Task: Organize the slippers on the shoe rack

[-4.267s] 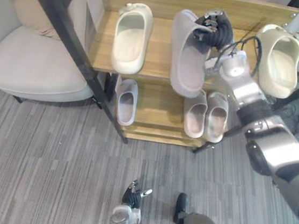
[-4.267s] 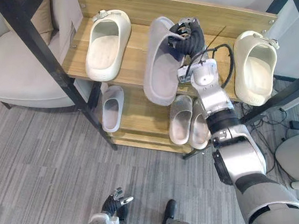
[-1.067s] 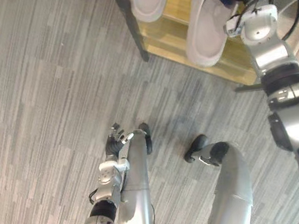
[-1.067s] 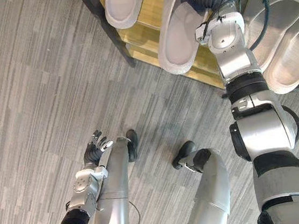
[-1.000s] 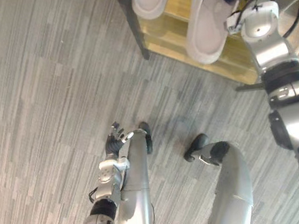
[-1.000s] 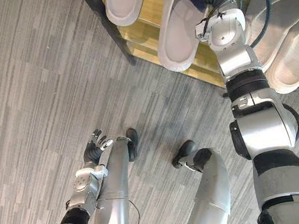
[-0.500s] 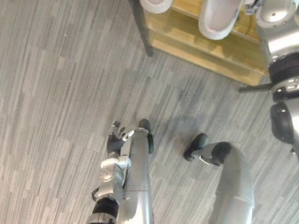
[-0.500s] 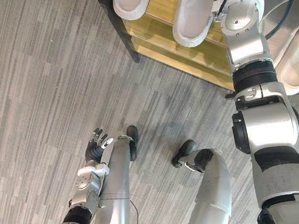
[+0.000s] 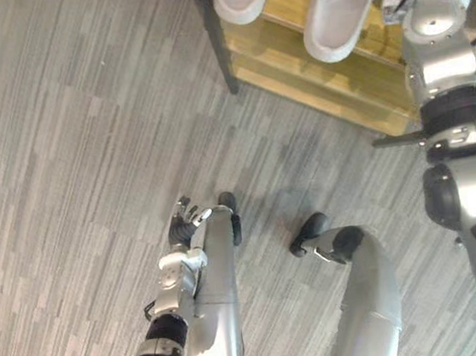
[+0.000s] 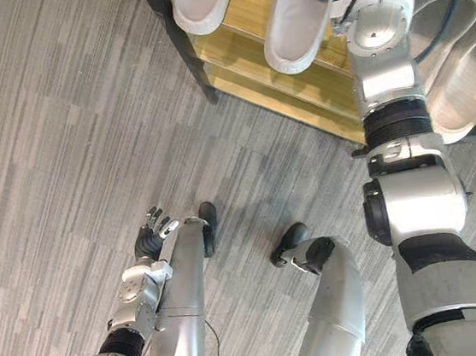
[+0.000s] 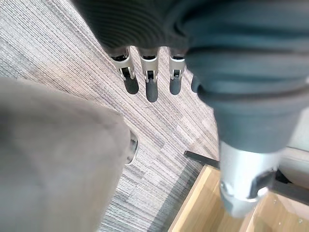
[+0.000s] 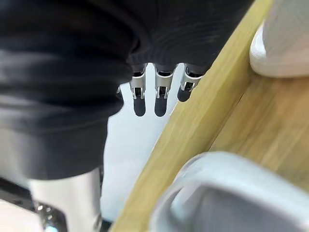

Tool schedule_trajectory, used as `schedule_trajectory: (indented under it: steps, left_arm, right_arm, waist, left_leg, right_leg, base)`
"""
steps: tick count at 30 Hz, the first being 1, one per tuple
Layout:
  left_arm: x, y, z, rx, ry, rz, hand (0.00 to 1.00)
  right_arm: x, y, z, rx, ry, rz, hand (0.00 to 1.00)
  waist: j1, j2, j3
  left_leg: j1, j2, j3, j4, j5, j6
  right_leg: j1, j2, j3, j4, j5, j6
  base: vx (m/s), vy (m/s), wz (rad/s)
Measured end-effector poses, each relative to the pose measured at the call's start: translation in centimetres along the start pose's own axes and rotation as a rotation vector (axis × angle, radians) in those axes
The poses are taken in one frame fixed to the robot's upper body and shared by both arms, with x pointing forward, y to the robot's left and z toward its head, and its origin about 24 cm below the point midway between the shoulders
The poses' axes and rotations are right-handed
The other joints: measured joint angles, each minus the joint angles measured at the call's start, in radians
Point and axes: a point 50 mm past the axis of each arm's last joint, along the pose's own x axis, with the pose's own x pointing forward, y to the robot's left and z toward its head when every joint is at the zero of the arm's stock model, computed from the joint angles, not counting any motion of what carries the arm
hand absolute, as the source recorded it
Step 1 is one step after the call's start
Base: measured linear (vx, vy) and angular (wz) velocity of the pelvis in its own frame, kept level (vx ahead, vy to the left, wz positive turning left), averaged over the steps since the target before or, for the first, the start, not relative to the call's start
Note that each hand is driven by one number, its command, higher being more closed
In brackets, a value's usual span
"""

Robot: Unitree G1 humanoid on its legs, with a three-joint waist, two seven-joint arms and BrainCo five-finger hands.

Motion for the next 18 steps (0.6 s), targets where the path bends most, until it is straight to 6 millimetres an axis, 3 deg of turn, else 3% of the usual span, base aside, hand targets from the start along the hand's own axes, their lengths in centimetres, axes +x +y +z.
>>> schedule_trajectory:
  steps: [5,18]
  left_arm:
    - [-0.2,1.0,-0.9,0.0,0.056,0.04,0.0]
    - [-0.3,1.1,-1.4,-0.025,0.084,0.058,0.0]
  right_arm:
    - [-3.2,2.8,-2.5,0.21,0.109,0.038,0.0]
    - [-5.9,3.2,-5.3,0.548,0.268,-0.066,0.0]
  waist:
    - [-0.006,-0.025,-0.036]
    - [-0.003,-0.026,-0.039]
  left_leg:
    - [0.018,0.01,0.007,-0.018,0.003,-0.005]
    - [0.044,0.012,0.006,-0.032,0.005,-0.007]
  right_leg:
    - [0.006,0.012,0.005,-0.013,0.002,-0.003]
    - [0.033,0.018,0.001,-0.028,0.003,-0.005]
  base:
    - [0.01,-0.01,-0.06]
    - [0.0,0.0,0.0]
